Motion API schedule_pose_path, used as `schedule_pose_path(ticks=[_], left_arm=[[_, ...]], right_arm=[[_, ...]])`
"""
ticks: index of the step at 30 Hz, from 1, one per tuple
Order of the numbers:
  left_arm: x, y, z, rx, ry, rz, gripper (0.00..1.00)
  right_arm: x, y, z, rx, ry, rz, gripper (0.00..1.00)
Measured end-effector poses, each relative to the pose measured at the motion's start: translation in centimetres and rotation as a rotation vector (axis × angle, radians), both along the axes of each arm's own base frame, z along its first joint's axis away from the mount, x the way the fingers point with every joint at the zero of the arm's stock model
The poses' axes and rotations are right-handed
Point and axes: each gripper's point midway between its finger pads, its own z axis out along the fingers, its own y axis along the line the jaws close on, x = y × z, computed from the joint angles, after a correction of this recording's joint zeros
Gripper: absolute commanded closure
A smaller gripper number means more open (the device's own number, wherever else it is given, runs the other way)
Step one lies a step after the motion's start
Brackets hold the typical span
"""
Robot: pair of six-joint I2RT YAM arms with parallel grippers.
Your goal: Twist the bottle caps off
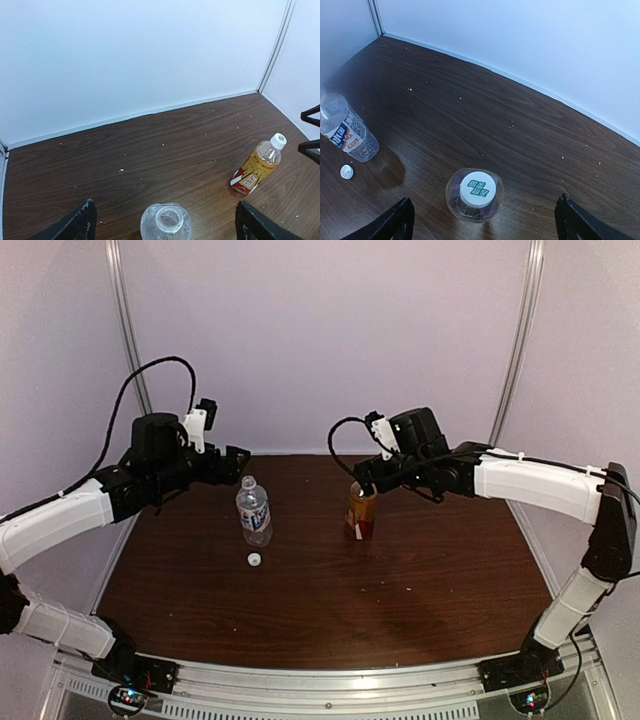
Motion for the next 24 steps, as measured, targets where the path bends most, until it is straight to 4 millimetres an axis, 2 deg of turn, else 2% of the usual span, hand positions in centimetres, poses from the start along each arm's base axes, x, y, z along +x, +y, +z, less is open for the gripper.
schedule_pose_path(ticks=[5, 10, 17, 24], left_arm=[[-1.1, 0.7, 1.8, -0.037, -0.036, 0.003, 0.02], [-1.5, 0.9, 2.5, -0.052, -0.051, 0.002, 0.02], [-1.7, 0.9, 2.2, -0.049, -0.045, -0.001, 0.02], [-1.7, 0.9, 2.0, -0.047, -0.042, -0.001, 0.02]], right_arm=[[1.4, 0.4, -2.1, -0.034, 0.06, -0.001, 0.1], [2.6, 0.5, -4.0, -0.052, 0.123, 0.006, 0.17], [3.1, 0.4, -6.1, -0.052, 0.181, 0.027, 0.34], [3.1, 0.8, -6.6, -0.034, 0.206, 0.06, 0.37]])
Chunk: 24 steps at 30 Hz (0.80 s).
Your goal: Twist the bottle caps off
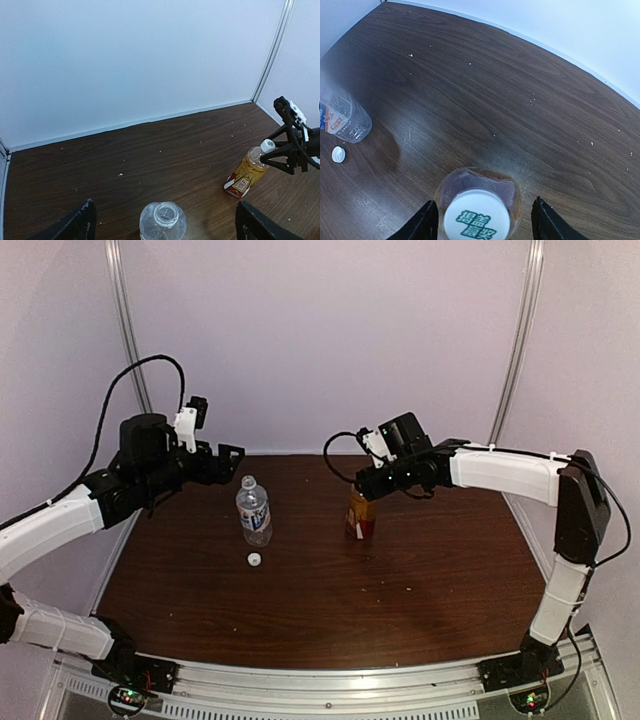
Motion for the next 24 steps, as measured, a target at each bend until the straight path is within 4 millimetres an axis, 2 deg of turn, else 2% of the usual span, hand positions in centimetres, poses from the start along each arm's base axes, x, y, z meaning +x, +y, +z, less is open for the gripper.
schedule_pose_path(ticks=[4, 11, 14, 20, 24], left_arm=[[0.0, 0.0, -0.1, 0.001, 0.001, 0.0, 0.02], [0.0, 0.0, -0.5, 0.007, 0.01, 0.0, 0.02], [0.0, 0.0, -0.8, 0.01, 0.016, 0.0, 0.02], [-0.1, 0.1, -1.0, 0.012, 0.019, 0.001, 0.02], [-0.6, 0.4, -1.5, 0.011, 0.023, 0.001, 0.02]], right_arm=[[0.1, 0.4, 0.3, 0.015, -0.004, 0.014, 0.4], [0.2, 0.6, 0.5, 0.027, -0.006, 0.027, 0.52], [0.2, 0.6, 0.5, 0.031, -0.003, 0.03, 0.59], [0.2, 0.7, 0.7, 0.035, -0.006, 0.043, 0.82], [0.2, 0.8, 0.7, 0.032, -0.006, 0.058, 0.89]])
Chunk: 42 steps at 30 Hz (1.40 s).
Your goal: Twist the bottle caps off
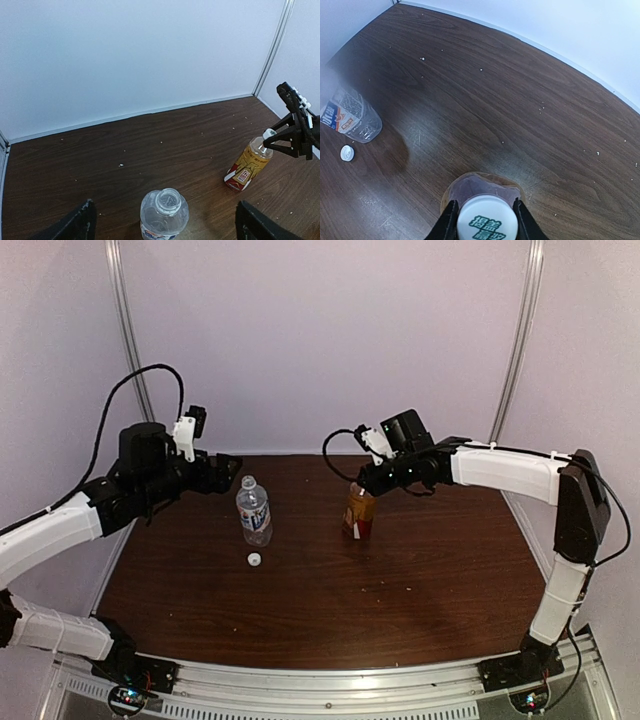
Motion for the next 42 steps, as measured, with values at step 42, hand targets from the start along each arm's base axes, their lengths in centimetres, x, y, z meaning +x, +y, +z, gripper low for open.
schedule_pose_path(ticks=[42], left_arm=[[-10.3, -12.0, -0.7, -0.142, 0.084, -0.788, 0.02]], right_arm=[[-17.2, 5.7, 13.0, 0.343, 0.018, 0.797, 0.94]])
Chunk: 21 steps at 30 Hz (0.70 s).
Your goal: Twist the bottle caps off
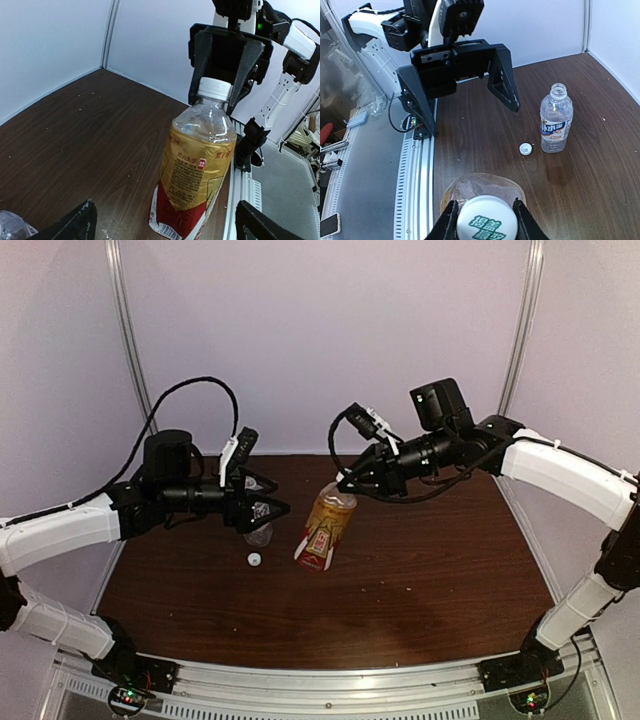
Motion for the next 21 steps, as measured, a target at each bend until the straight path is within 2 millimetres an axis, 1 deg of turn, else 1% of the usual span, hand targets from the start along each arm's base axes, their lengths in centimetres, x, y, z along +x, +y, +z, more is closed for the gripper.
schedule_pose_path(ticks=[7, 10, 16, 21], left_arm=[[-3.3, -2.2, -0.3, -0.002, -0.009, -0.151, 0.02], [-4.3, -2.9, -0.4, -0.003, -0.006, -0.2, 0.02], [-5.0, -3.8, -1.1, 0.008, 0.003, -0.249, 0.02], [-5.0, -4.7, -1.3, 0.014, 0.005, -0.269, 0.04]], right_arm=[[-1.7, 0.8, 1.3, 0.063, 0.017, 0.087, 0.94], [-2.2, 1.1, 1.7, 0.083, 0.02, 0.109, 0.94], [-2.8, 1.6, 2.6, 0.119, 0.025, 0.141, 0.96], [-3.2, 1.9, 3.3, 0.147, 0.026, 0.162, 0.96]])
